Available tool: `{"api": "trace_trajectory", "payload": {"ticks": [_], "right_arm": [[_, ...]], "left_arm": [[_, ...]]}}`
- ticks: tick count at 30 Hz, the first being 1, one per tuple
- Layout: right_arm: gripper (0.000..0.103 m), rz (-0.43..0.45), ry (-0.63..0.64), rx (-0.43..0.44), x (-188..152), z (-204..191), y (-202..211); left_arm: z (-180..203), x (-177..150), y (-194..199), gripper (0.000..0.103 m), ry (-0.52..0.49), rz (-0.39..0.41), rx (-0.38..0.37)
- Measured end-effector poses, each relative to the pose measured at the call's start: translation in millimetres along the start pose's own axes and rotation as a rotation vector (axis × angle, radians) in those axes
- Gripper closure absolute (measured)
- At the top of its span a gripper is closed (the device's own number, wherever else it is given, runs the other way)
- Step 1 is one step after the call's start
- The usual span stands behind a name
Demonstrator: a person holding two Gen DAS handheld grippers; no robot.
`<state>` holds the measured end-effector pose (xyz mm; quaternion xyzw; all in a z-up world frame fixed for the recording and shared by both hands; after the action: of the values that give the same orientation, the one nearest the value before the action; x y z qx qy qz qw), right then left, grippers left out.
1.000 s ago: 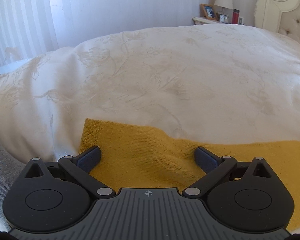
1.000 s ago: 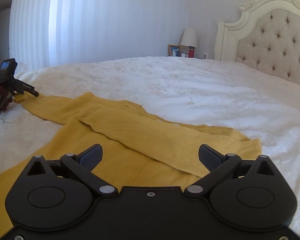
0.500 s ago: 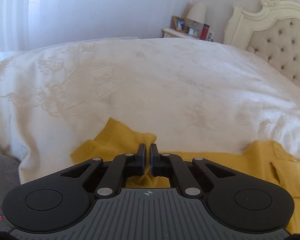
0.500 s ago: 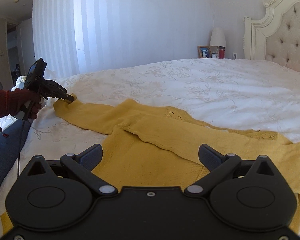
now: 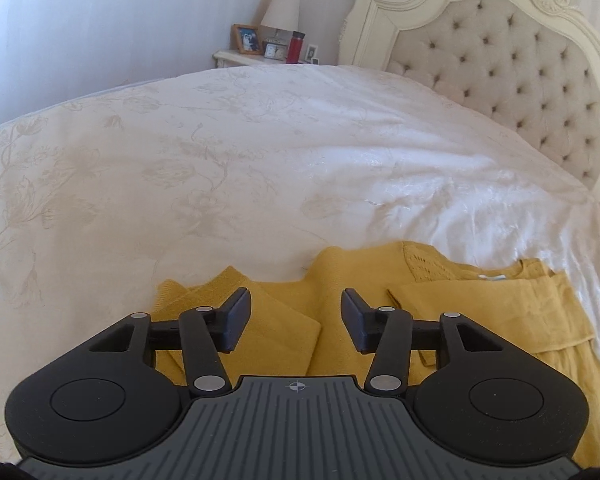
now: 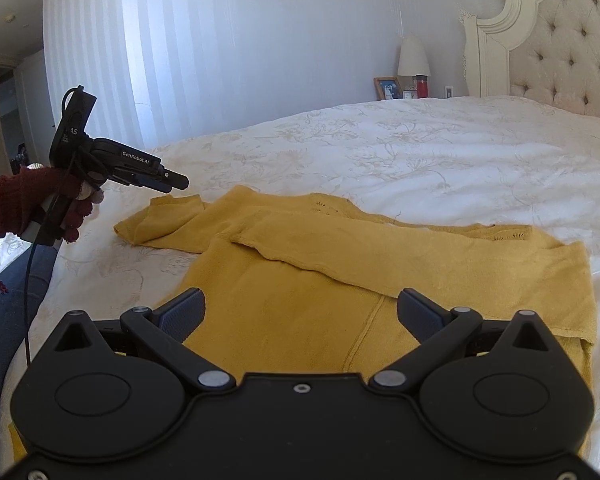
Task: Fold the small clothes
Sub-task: 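Grasp the other sleeve cuff with the left gripper and lift it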
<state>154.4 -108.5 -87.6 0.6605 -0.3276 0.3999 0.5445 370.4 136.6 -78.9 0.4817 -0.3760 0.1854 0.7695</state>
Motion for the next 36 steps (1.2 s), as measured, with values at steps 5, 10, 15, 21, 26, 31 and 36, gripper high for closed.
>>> {"api": "trace_trajectory", "payload": {"ticks": [5, 10, 15, 21, 26, 31, 36], "right_arm": [[0.002, -0.015, -0.024, 0.019, -2.9, -4.5, -9.0], [0.002, -0.014, -0.011, 0.032, -2.5, -10.3, -10.6], [0.002, -0.02, -0.002, 0.025, -5.5, -5.0, -13.3], [0.002, -0.03, -0.102, 0.007, -7.8, 21.1, -13.5], [0.002, -0.031, -0.146, -0.014, -12.1, 36.0, -6.7], [0.002, -0.043, -0.152, -0.01, -16.4, 35.7, -6.5], [0.002, -0.039, -0.139, -0.001, -15.1, 29.9, -7.1]], "left_arm": [[-28.7, -15.6, -2.0, 0.049, 0.101, -0.06, 0.048], [-42.1, -32.0, -13.5, 0.05, 0.243, -0.078, 0.022], [-39.2, -33.4, -21.9, 0.051, 0.322, -0.058, -0.023], [-30.0, -37.1, -19.6, 0.063, 0.367, -0.063, -0.027], [-28.6, -34.4, 7.2, 0.06, 0.255, 0.001, 0.103], [-32.7, -41.3, 1.6, 0.056, 0.261, -0.047, 0.112], [-36.5, -46.9, -20.5, 0.052, 0.36, -0.061, 0.078]]}}
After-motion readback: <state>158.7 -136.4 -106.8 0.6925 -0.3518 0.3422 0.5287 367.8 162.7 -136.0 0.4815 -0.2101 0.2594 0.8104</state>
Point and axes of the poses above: each gripper's, at about its wrist camera, not at the fingertips, and y roughly against the way its jaws point, z to its right, x to its top, the point moved 9 cm from there along -y, roughly the way its jaws point, and after that the axes turned 3 degrees about -x, right-handed, at the moved point
